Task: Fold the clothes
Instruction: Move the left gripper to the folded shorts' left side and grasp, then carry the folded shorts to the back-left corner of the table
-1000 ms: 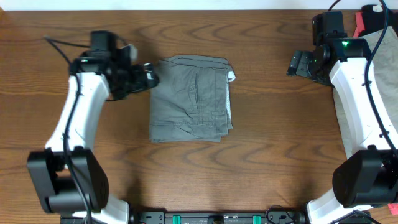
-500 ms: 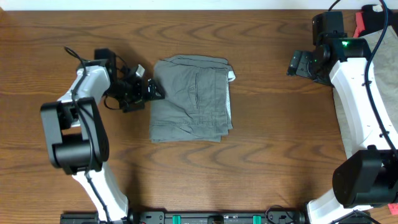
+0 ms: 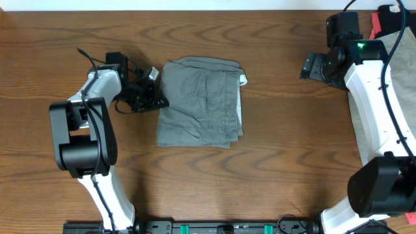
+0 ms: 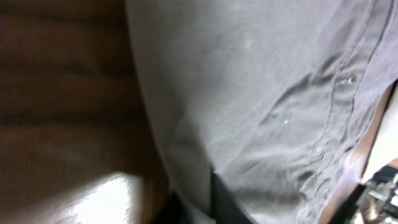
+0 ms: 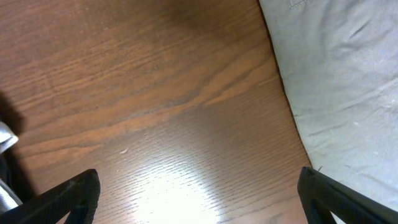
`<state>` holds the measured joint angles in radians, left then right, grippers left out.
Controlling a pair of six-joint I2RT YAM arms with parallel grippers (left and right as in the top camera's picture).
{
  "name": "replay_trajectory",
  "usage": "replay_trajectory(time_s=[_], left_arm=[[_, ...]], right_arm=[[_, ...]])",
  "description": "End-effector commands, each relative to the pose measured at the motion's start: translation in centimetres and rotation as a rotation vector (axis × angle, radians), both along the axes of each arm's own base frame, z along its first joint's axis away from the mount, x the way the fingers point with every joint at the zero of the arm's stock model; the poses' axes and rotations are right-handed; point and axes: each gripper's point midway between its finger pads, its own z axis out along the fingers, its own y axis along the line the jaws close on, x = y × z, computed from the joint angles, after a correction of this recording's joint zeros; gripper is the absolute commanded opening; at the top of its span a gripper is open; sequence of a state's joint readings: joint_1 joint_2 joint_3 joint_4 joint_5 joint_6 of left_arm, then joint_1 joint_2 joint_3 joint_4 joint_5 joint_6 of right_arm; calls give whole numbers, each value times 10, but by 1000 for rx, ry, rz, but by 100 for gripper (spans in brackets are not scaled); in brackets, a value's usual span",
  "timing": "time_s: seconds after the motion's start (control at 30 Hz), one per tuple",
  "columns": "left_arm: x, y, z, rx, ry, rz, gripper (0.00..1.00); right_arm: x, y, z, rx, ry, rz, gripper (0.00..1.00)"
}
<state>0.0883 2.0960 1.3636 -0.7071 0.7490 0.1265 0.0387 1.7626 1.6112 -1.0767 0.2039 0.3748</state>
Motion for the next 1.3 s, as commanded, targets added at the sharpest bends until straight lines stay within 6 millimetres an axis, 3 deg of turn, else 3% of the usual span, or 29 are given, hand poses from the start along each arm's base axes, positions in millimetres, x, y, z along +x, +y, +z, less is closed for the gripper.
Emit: replay_trajectory(time_s=[0.0, 0.2, 0.4, 0.6, 0.73, 0.83, 0.93, 1.1, 1.27], left_arm=[[5, 2, -8, 8, 20, 51, 6], [38, 53, -13, 76, -4, 294, 6], [59, 155, -12, 126, -49, 614, 6], [45, 282, -4, 94, -36, 1077, 6], [19, 340, -1, 16, 25, 1343, 6], [3, 358, -2, -25, 73, 1448, 6], [0, 360, -3, -35, 81, 1458, 6], [16, 336, -3, -32, 79, 1393, 6], [51, 300, 3, -19, 16, 1294, 6]], right_arm=[[2, -1, 6, -11, -19, -11, 99], [2, -1, 6, -11, -19, -11, 99], [2, -1, 6, -11, -19, -11, 99], [2, -1, 6, -11, -19, -11, 99], [2, -1, 6, -11, -19, -11, 99], [2, -1, 6, -11, -19, -11, 99], [2, -1, 6, -11, -19, -11, 99], [2, -1, 6, -11, -19, -11, 99], [2, -1, 7, -11, -22, -12, 99]])
